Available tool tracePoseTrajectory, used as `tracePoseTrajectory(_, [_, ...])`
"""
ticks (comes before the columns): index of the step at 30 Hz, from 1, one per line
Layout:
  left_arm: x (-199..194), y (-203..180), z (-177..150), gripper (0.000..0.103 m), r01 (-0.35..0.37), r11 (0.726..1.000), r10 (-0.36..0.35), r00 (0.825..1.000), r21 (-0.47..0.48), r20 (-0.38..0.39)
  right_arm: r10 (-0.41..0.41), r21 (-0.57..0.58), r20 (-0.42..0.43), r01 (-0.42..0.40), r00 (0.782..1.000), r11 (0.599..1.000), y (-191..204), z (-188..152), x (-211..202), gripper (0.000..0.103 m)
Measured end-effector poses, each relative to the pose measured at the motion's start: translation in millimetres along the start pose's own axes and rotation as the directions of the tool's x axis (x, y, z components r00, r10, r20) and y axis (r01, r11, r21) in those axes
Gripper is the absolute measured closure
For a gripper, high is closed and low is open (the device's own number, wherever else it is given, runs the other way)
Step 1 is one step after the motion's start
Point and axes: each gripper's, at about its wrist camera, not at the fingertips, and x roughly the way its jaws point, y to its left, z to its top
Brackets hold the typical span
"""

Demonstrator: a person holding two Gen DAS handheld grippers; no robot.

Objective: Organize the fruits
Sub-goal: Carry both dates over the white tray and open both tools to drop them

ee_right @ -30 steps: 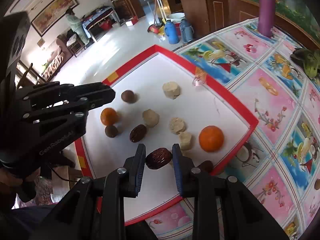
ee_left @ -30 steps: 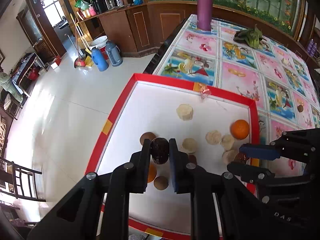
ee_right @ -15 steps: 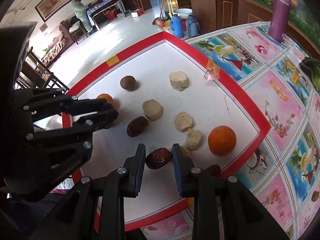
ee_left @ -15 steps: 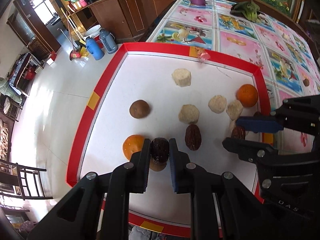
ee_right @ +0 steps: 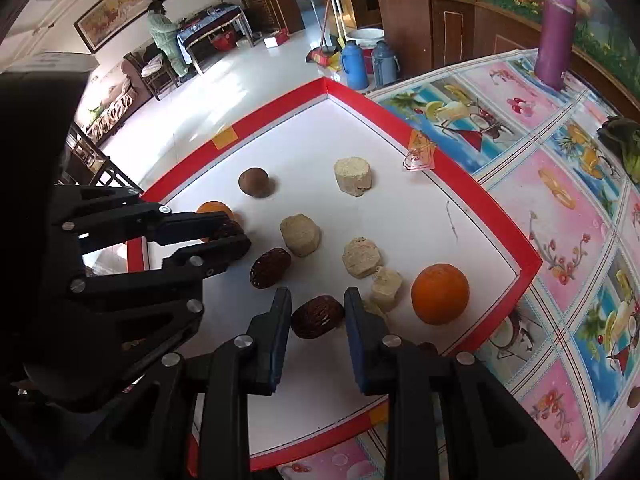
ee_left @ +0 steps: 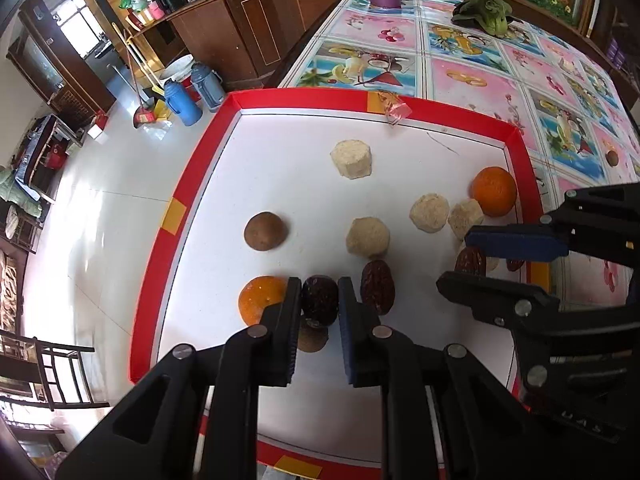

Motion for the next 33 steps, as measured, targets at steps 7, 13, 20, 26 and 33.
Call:
tracePoseTrajectory(7, [-4.0,16.0,8.6,0.083,0.019,0.999,-0.018,1.0,-0.031,0.023,0.078,-0.071,0.004,-0.077,0.997,0.995,12.7,-3.9,-8.0,0.077])
tracePoseTrajectory(13, [-3.7,15.4,2.8,0.083,0.056,0.998,-0.056,0.998,0.0,0.029,0.11,-0.068,-0.059,-0.114,0.992,0.991,12.8,-6.9,1.8,0.077])
tracePoseTrajectory(20, [-11.5,25.2,3.1,0.083,0.051,0.999,-0.05,0.998,-0.017,0.043,0.136,-0.055,-0.164,-0.147,0.977,0.988,16.8,-10.4,22.9,0.077])
tracePoseTrajectory(26, [-17.3,38.1,-1.5,0.083,0.027,0.999,-0.024,0.999,-0.047,0.045,0.109,-0.091,-0.159,-0.124,0.981,0.988,26.4,-9.7,23.5,0.077])
tracePoseTrajectory(33, [-23.2,39.2,-9.9,0.081,0.023,0.997,-0.022,1.0,-0.072,0.017,0.089,-0.109,-0.189,-0.111,0.978,0.988,27.8,-7.6,19.9,0.058])
